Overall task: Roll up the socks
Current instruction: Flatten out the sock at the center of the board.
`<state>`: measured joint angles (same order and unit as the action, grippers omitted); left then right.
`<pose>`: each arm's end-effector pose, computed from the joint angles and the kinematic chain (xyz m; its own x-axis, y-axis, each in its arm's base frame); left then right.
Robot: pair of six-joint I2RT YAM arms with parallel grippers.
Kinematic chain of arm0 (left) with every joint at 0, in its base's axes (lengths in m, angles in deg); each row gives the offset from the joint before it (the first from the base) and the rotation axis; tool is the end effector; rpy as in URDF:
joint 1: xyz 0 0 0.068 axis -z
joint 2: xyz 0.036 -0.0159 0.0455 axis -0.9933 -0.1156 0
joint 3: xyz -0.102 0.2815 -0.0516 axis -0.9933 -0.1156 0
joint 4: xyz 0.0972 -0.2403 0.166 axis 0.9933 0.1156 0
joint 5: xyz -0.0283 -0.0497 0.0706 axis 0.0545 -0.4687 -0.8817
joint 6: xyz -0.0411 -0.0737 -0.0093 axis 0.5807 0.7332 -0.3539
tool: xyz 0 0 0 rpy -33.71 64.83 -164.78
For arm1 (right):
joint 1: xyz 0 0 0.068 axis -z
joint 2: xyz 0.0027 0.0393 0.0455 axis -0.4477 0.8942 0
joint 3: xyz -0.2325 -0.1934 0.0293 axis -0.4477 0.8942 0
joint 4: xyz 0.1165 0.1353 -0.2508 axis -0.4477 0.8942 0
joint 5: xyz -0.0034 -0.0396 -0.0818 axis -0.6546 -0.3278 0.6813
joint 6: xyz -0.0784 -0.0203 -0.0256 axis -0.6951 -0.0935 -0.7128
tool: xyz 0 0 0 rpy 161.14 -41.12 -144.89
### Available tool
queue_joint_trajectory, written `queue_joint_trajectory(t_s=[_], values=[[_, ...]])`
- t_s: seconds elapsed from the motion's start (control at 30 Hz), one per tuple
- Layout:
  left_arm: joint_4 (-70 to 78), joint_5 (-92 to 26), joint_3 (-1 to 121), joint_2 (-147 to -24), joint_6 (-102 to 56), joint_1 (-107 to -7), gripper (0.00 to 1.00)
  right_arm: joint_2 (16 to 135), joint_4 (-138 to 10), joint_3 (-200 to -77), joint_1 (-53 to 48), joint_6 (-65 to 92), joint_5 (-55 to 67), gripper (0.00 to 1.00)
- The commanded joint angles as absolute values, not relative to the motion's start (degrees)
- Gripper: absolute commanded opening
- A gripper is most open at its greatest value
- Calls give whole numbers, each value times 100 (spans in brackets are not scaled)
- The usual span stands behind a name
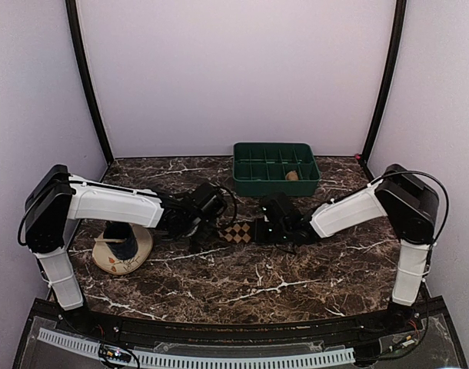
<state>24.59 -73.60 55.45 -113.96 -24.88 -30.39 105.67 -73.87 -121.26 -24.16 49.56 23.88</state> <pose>0.2979 -0.3289 0.1621 -0.5655 0.5241 -0.6368 0.4060 0.8490 0.3381 0.3023 0.3480 0.0904 -0.7790 0.1052 -0.6182 -0.1974 0.8946 0.4010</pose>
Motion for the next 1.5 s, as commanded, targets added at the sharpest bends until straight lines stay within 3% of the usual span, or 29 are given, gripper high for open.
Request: queue_joint_trajectory(t_s=[0.0,0.17,0.33,0.57,0.7,0.83,1.17,1.47], values=[[2461,-7338,5443,-11103,-2446,-3072,0,9897,-7316,-11669,-2222,4838,2986,0],[2344,-6888,5527,-11218,-2586,-3036,1,9413,-7243,-11233,-2050,4786,3191,0],[2210,-6420,5665,-11460,-2691,-2748,18,9141,-7189,-10915,-1964,4763,3361,0],[2068,-5429,5530,-11306,-2490,-2437,33,8905,-7182,-10486,-1930,4822,3596,0],[1945,-5164,5255,-10899,-2353,-2354,33,8687,-7123,-10278,-1881,4821,3726,0],[1863,-5662,5037,-10723,-2336,-2364,34,8447,-7008,-10149,-1809,4791,3861,0],[2101,-6269,5516,-11568,-2357,-2410,33,7736,-6611,-9942,-1723,4718,4150,0],[2133,-6297,5315,-11930,-2236,-2555,13,7626,-6595,-9807,-1656,4753,4181,0]])
